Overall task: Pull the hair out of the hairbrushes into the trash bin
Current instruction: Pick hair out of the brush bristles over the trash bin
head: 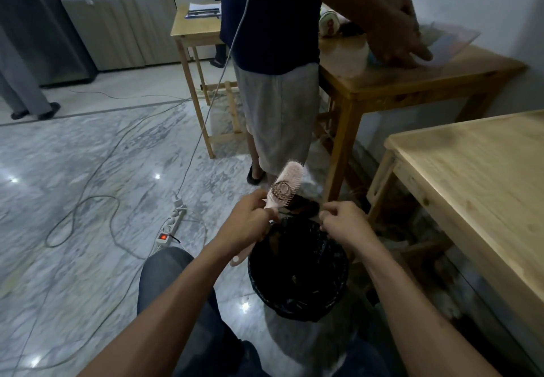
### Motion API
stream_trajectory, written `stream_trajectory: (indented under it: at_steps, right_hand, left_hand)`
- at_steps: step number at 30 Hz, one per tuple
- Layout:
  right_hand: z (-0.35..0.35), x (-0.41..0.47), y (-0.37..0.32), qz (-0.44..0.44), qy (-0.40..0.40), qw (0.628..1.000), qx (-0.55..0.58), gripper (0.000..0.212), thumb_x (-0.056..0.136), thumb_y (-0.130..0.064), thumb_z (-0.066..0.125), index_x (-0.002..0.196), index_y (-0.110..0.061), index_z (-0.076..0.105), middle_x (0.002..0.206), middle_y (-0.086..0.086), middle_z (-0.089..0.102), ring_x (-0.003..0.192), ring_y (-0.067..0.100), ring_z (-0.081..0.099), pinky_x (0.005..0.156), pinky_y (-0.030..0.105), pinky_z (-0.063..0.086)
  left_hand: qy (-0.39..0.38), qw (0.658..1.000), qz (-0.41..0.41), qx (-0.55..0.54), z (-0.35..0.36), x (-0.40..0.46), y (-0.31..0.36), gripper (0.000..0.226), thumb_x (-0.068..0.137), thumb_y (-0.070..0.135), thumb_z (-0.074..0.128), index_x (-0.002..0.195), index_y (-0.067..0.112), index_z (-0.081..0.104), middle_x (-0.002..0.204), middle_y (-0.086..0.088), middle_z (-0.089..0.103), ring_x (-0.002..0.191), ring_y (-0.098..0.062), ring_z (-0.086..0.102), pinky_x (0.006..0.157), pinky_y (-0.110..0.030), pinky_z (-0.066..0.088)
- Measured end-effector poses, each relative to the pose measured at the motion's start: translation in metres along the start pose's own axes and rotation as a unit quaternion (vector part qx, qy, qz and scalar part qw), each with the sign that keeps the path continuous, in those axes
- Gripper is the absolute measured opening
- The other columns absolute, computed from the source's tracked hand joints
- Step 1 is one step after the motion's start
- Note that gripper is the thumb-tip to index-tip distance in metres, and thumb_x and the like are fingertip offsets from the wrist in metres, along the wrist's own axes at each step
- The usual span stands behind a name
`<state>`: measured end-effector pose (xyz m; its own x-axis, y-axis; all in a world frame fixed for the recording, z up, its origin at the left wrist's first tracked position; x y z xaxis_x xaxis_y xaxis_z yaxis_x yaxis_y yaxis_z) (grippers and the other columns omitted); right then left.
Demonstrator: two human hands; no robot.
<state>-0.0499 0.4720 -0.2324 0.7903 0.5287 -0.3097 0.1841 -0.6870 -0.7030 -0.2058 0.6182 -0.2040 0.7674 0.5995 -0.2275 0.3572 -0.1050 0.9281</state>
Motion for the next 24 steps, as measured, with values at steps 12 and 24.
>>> stream_trajectory:
  at_steps: [12,24]
  right_hand:
    - [0.008,-0.011,-0.021,-0.109,-0.072,0.933,0.336,0.015,0.097,-0.009,0.068,0.088,-0.015,0.078,0.069,-0.002,0.073,0.059,0.007,0.062,0.059,0.016,0.053]
    - [-0.037,-0.017,-0.029,-0.063,0.07,0.873,0.479,0.017,0.101,-0.008,0.06,0.101,-0.007,0.077,0.084,0.004,0.071,0.072,0.01,0.062,0.068,0.021,0.055]
  left_hand:
    - [0.04,0.993,0.051,0.1,-0.009,-0.003,0.008,0.024,0.093,0.01,0.058,0.111,0.024,0.064,0.091,0.001,0.065,0.059,-0.013,0.058,0.051,-0.031,0.047]
    - [0.136,0.972,-0.088,0.169,-0.042,0.002,-0.044,0.016,0.089,0.007,0.053,0.075,0.001,0.057,0.063,-0.014,0.053,0.055,-0.025,0.049,0.054,-0.036,0.038]
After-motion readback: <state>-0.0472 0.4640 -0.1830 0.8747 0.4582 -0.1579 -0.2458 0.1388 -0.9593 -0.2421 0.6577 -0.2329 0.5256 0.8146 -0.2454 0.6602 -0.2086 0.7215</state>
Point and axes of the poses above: each hand's wrist, its own x-axis towards the middle knuckle, its own z-axis out of the palm, y = z × x, the point moved 5 cm from there along x, towards the middle knuckle
